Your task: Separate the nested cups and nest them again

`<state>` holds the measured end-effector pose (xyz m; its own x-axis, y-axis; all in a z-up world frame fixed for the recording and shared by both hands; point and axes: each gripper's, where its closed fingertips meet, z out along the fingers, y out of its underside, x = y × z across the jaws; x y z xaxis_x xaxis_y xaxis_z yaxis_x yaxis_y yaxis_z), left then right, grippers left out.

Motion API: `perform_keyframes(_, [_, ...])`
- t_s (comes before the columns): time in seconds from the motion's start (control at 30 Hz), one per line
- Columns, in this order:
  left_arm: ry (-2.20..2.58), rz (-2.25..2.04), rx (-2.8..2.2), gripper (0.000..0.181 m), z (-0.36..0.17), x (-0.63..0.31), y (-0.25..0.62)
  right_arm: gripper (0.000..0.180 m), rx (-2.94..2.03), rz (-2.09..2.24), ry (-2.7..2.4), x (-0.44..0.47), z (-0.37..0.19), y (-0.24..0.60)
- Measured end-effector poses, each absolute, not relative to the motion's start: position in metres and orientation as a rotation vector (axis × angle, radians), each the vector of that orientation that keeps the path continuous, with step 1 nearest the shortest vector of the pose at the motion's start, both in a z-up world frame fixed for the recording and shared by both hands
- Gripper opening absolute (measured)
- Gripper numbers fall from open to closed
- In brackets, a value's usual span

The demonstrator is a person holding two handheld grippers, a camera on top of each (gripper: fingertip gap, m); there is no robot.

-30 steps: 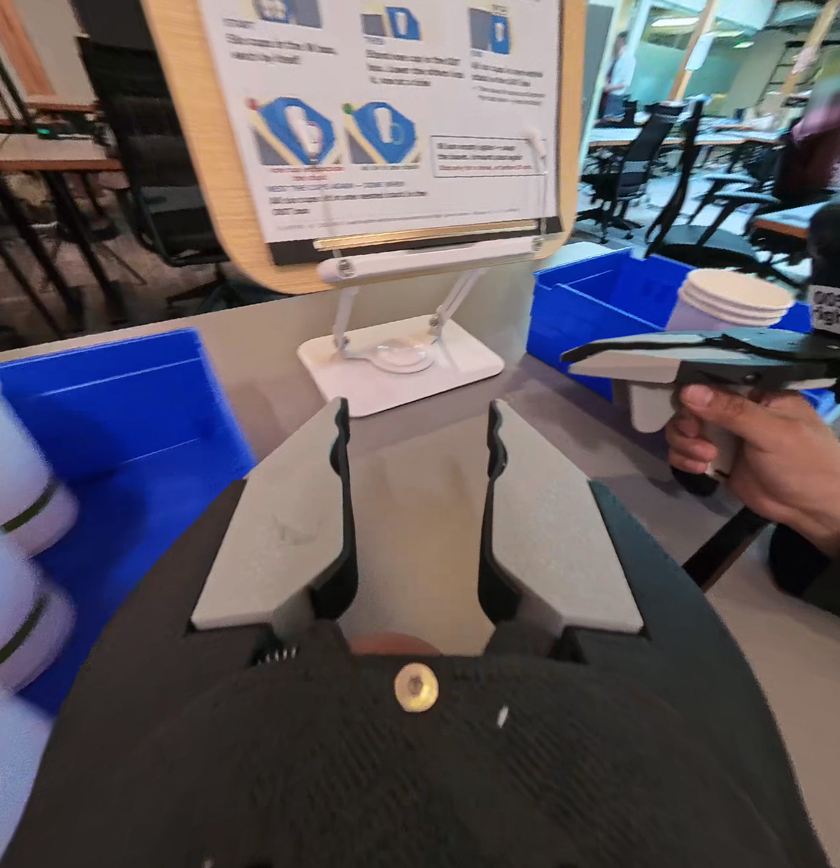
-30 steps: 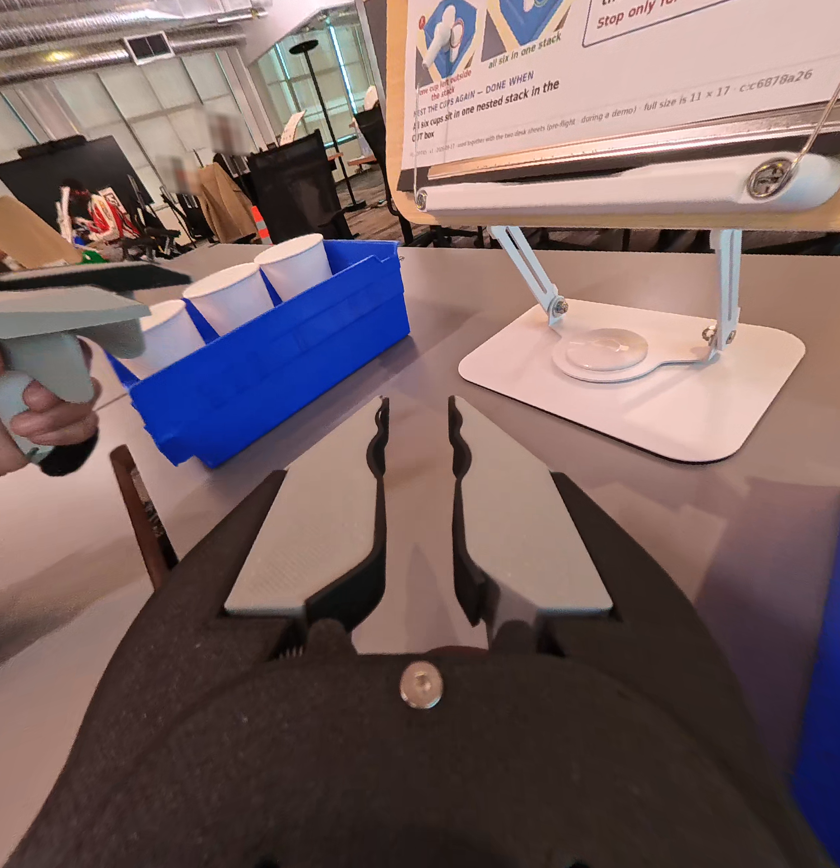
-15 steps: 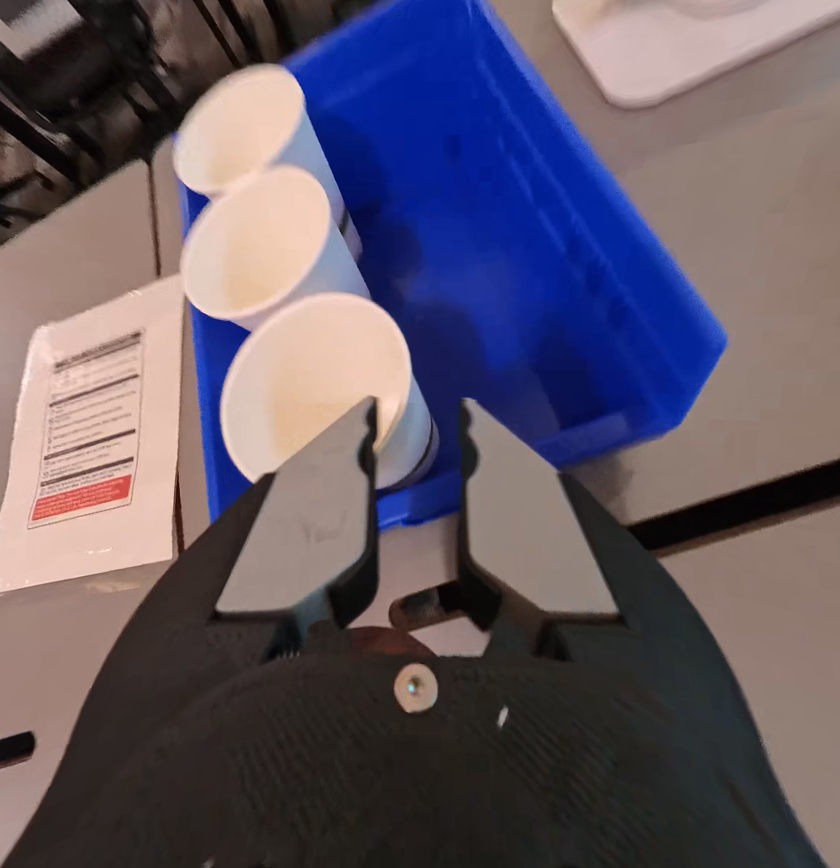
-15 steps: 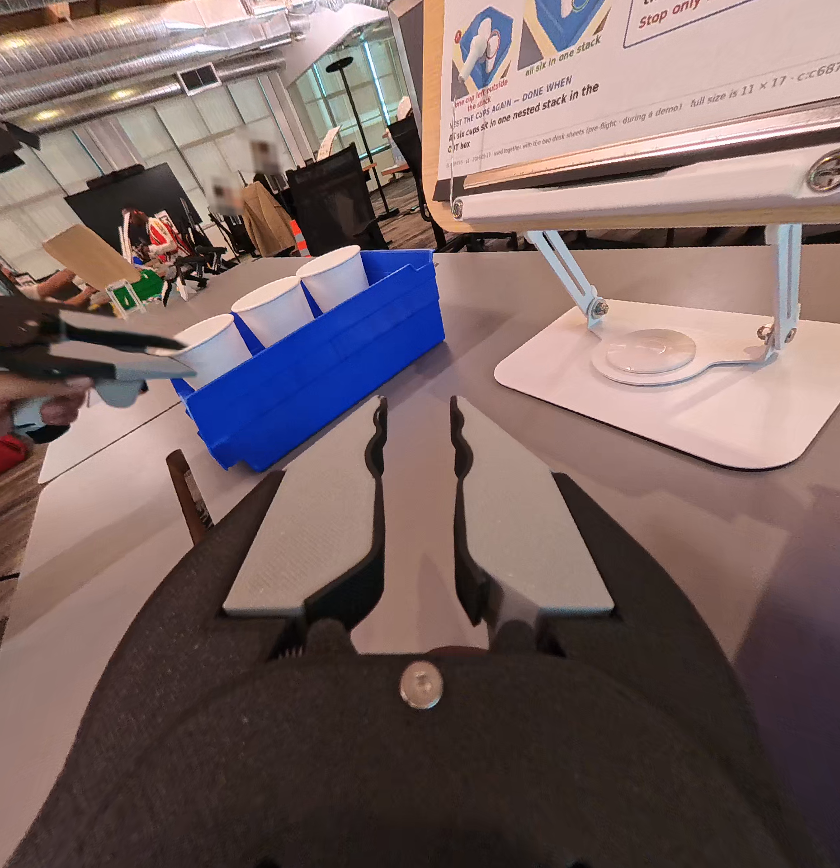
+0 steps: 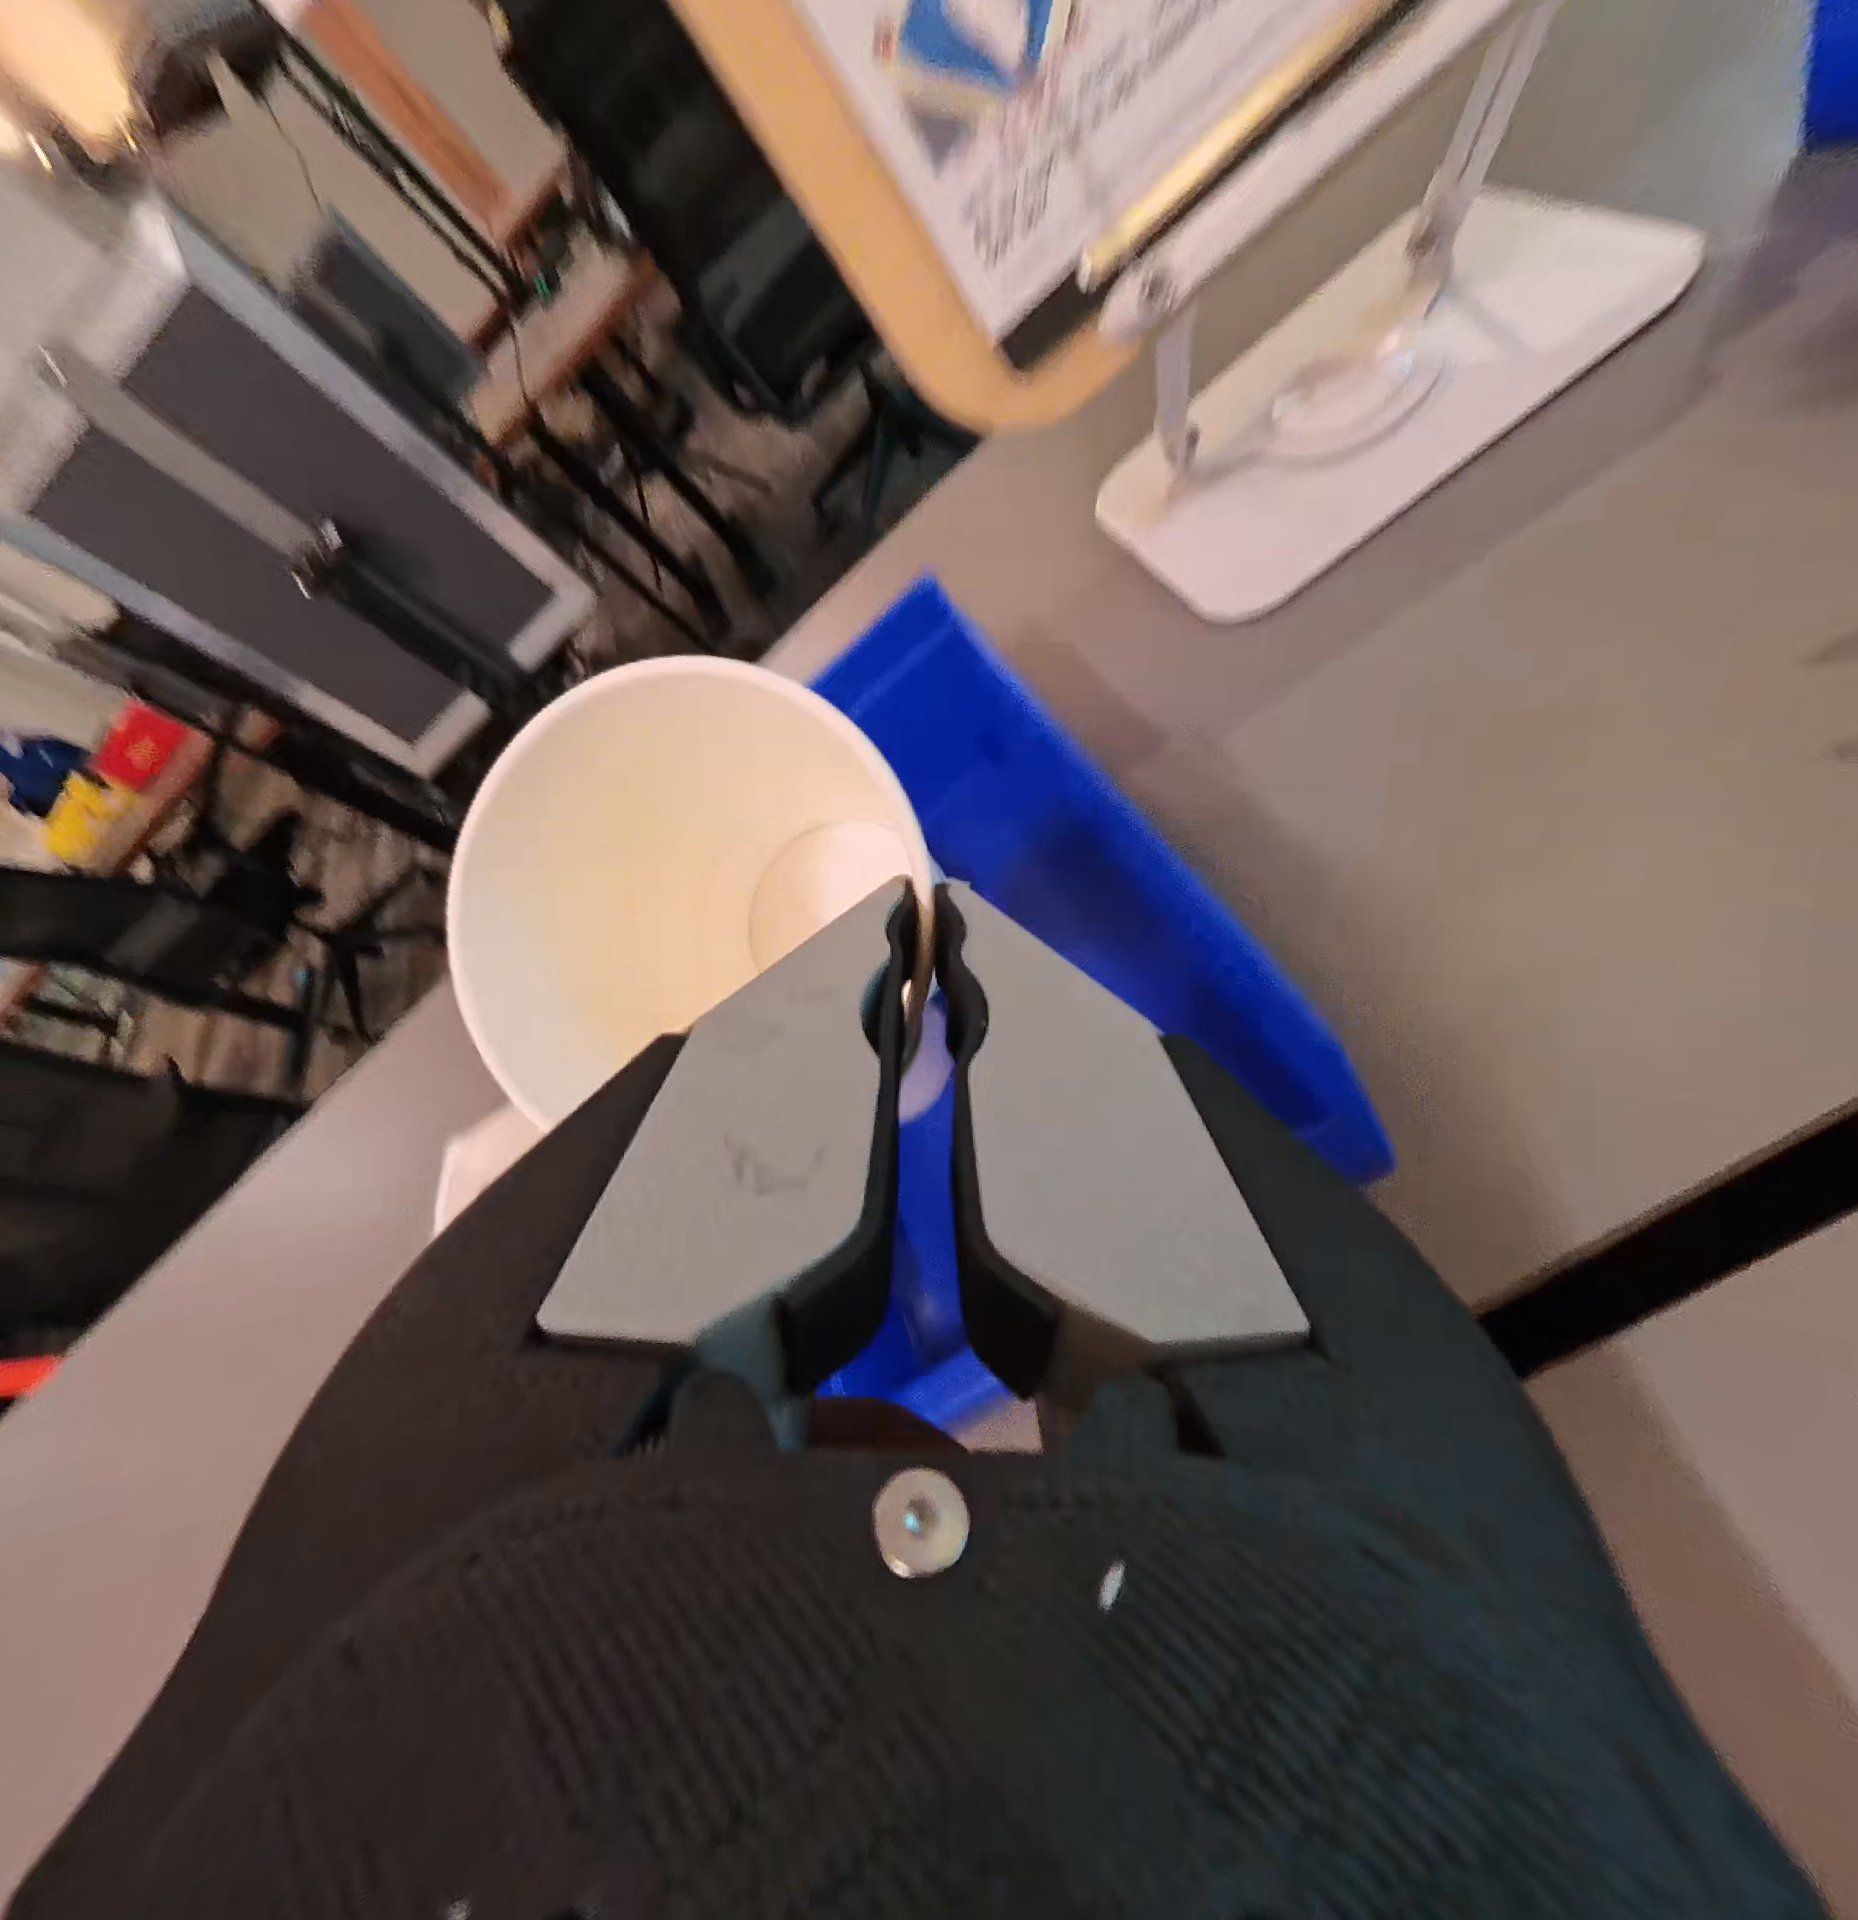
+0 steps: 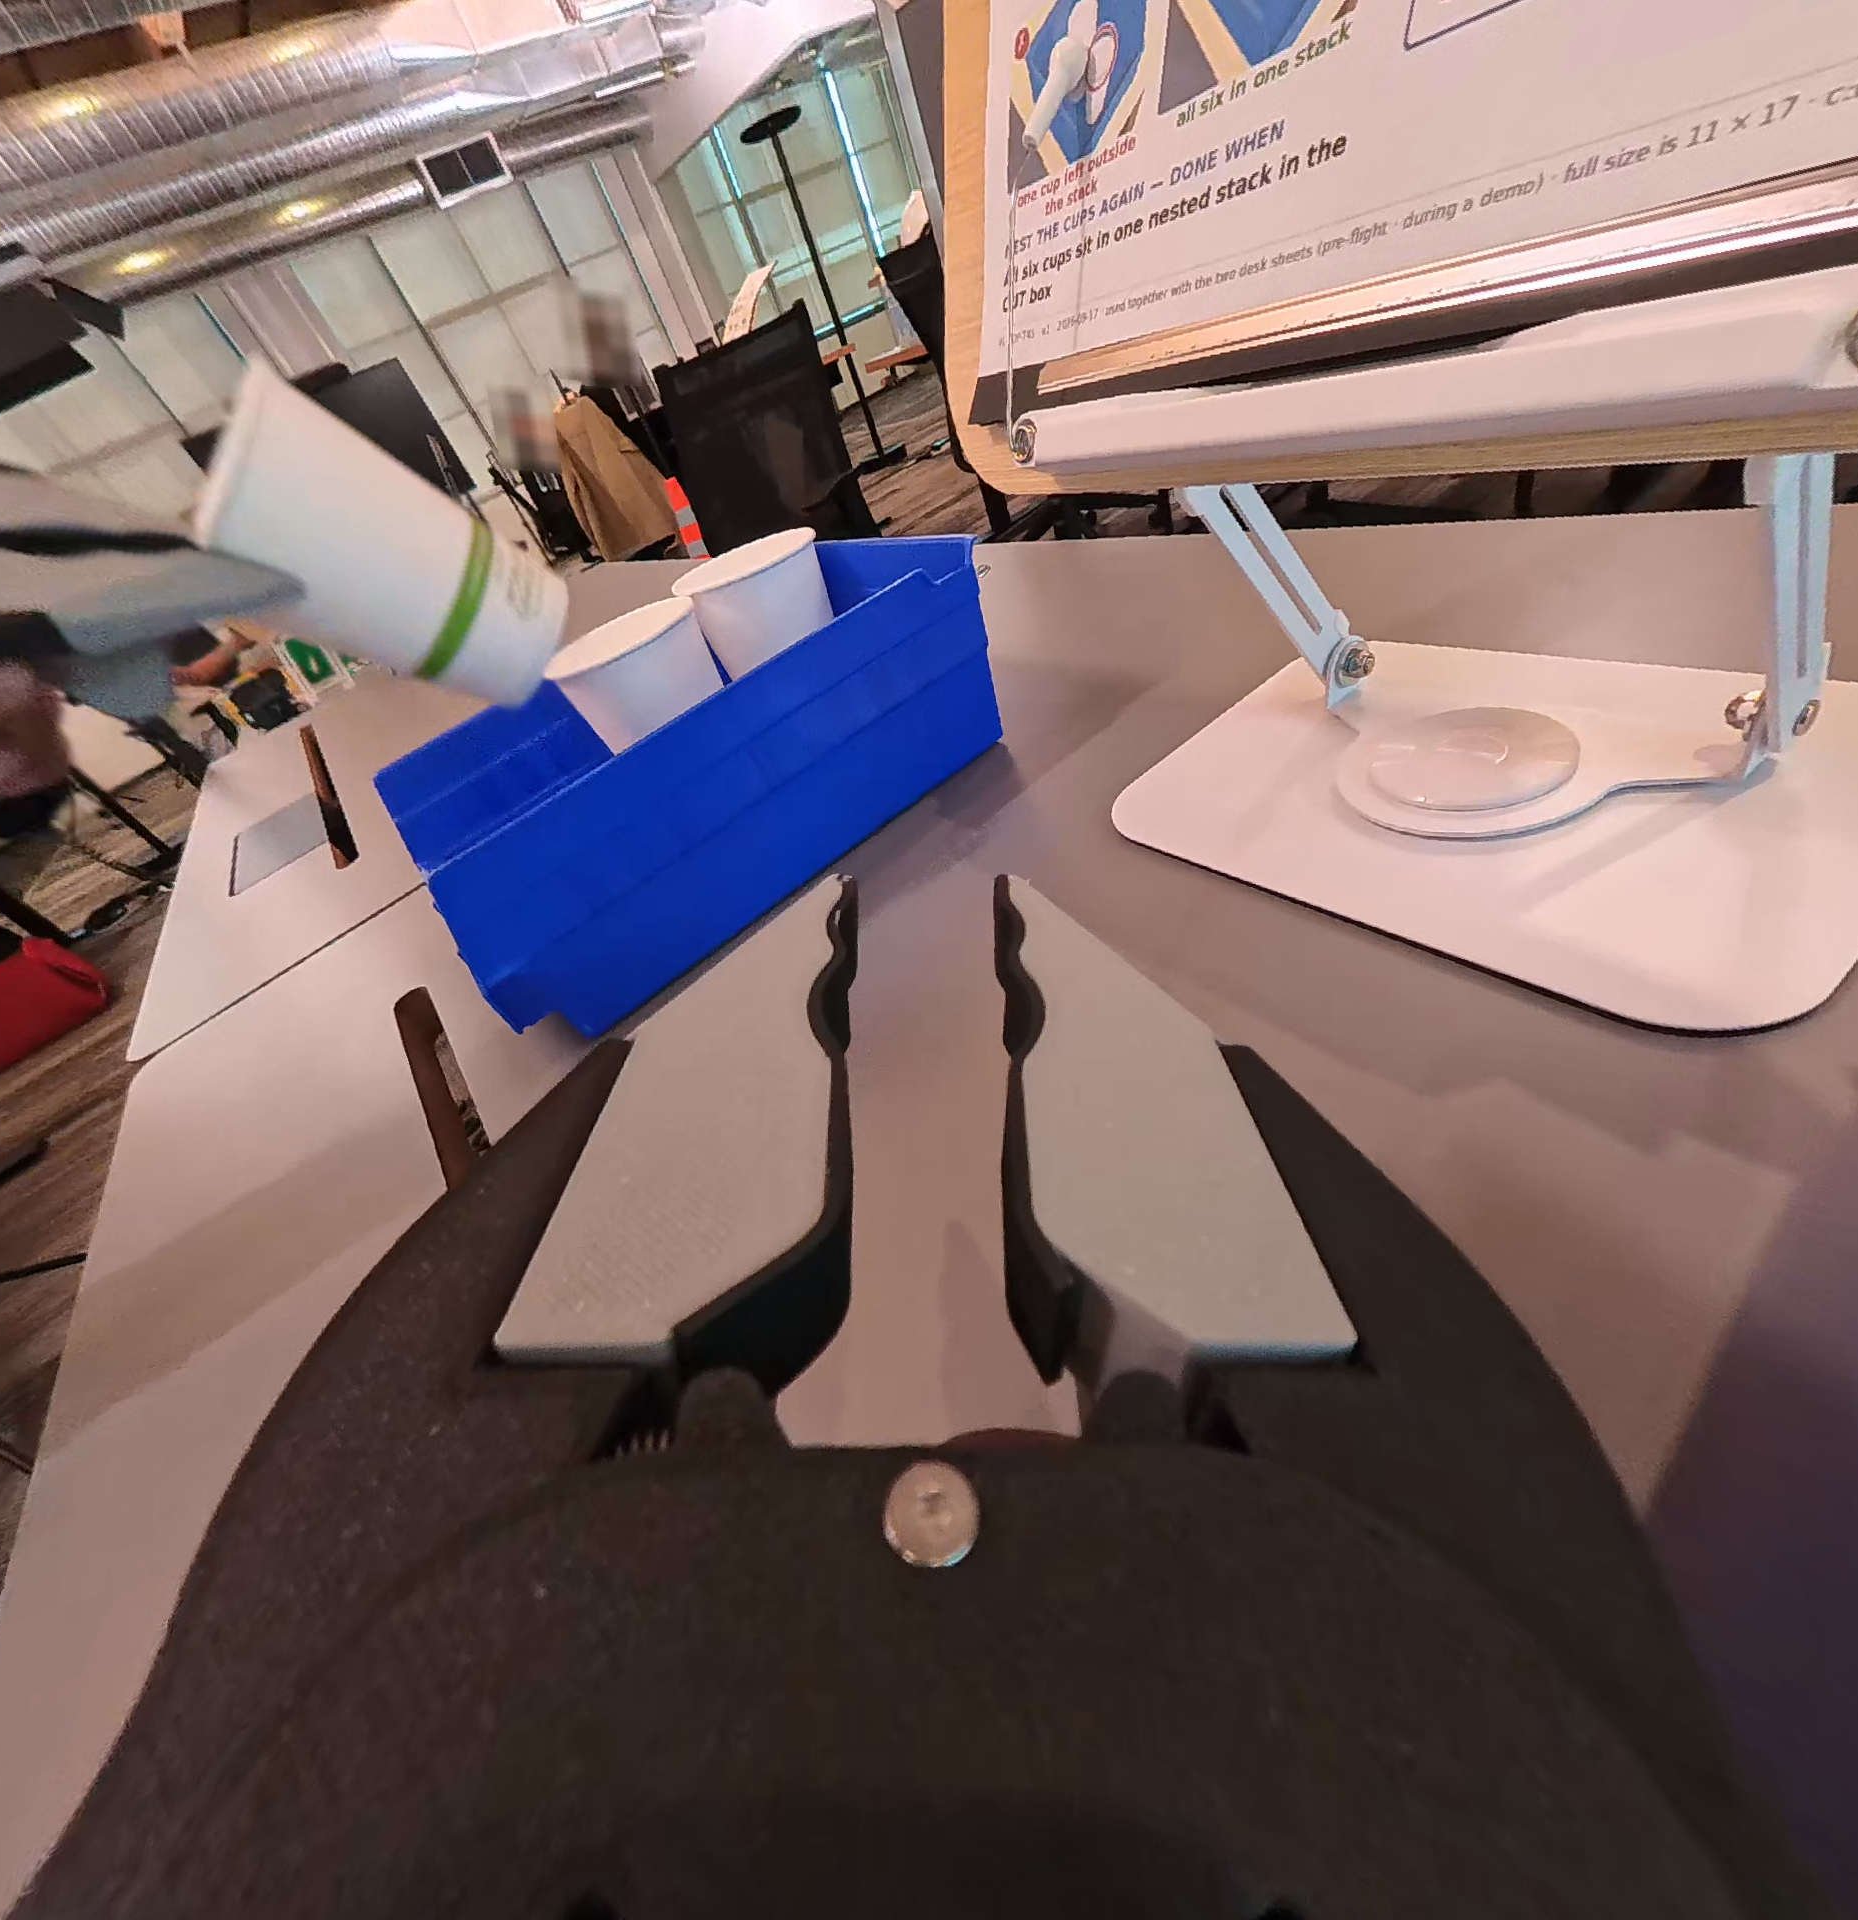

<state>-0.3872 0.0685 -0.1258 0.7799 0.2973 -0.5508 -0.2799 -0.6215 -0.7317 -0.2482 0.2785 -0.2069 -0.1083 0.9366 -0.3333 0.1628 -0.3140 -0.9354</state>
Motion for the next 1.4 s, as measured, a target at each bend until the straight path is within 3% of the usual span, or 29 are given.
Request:
perform_keyframes(0.13, [0.119,0.875,-1.979,0.000,-0.094,-0.351,0.098,0.023,-1.492,1.486,-1.245,-0.248,-0.206,0.278])
perform_keyframes(0.23, [0.261,0.762,-1.961,0.000,-0.099,-0.314,0.127,0.023,-1.488,1.492,-1.238,-0.246,-0.203,0.279])
perform_keyframes(0.4, [0.421,0.527,-1.986,0.000,-0.150,-0.270,0.183,0.023,-1.462,1.500,-1.199,-0.241,-0.192,0.284])
perform_keyframes(0.67, [0.541,0.509,-1.944,0.000,-0.223,-0.243,0.242,0.022,-1.359,1.405,-1.144,-0.231,-0.170,0.292])
perform_keyframes(1.13, [0.813,0.593,-1.920,0.000,-0.255,-0.218,0.239,0.032,-1.298,1.479,-1.228,-0.236,-0.163,0.253])
perform_keyframes(1.4, [0.860,0.651,-1.898,0.000,-0.254,-0.216,0.237,0.030,-1.450,1.085,-1.380,-0.247,-0.215,0.273])
